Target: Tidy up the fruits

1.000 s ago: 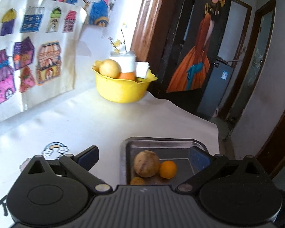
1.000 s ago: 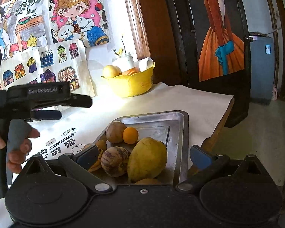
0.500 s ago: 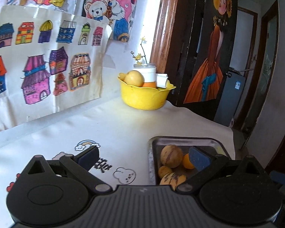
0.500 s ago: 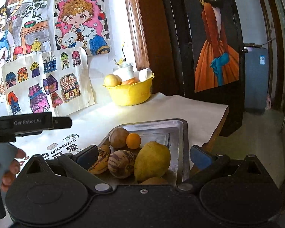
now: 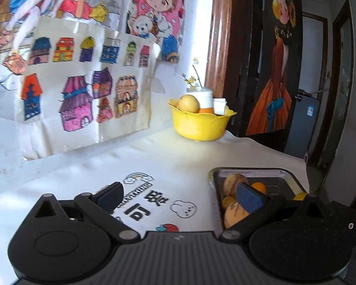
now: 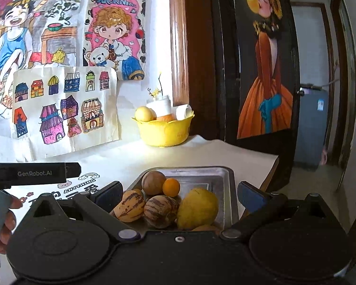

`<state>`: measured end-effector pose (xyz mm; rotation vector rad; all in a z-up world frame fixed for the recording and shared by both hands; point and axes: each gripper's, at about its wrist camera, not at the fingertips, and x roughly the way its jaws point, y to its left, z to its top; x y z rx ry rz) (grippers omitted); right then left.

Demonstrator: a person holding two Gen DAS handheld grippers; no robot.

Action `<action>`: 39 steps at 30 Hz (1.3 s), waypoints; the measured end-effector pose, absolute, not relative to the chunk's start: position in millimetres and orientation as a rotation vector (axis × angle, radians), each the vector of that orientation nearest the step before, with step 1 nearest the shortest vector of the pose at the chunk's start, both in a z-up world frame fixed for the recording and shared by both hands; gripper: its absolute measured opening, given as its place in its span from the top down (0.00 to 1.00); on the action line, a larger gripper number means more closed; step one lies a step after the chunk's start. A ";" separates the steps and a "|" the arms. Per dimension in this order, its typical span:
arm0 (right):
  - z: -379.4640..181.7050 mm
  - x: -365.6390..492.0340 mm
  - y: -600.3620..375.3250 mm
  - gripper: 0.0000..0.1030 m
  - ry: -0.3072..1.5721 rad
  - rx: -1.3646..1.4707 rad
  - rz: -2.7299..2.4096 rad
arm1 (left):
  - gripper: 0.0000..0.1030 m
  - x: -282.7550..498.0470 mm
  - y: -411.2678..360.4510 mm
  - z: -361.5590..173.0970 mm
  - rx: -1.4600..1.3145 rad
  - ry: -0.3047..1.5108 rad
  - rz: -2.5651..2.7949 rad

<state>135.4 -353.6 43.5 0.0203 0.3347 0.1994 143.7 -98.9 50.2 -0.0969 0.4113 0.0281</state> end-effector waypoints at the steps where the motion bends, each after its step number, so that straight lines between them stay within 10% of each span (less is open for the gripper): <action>1: 43.6 133.5 -351.8 0.01 0.329 0.014 0.192 | 0.00 140.6 -96.8 50.1 -0.097 0.406 0.032; 39: 56.7 57.5 -295.2 0.01 0.222 -0.026 0.080 | 0.00 60.7 -36.3 51.4 -0.115 0.306 0.050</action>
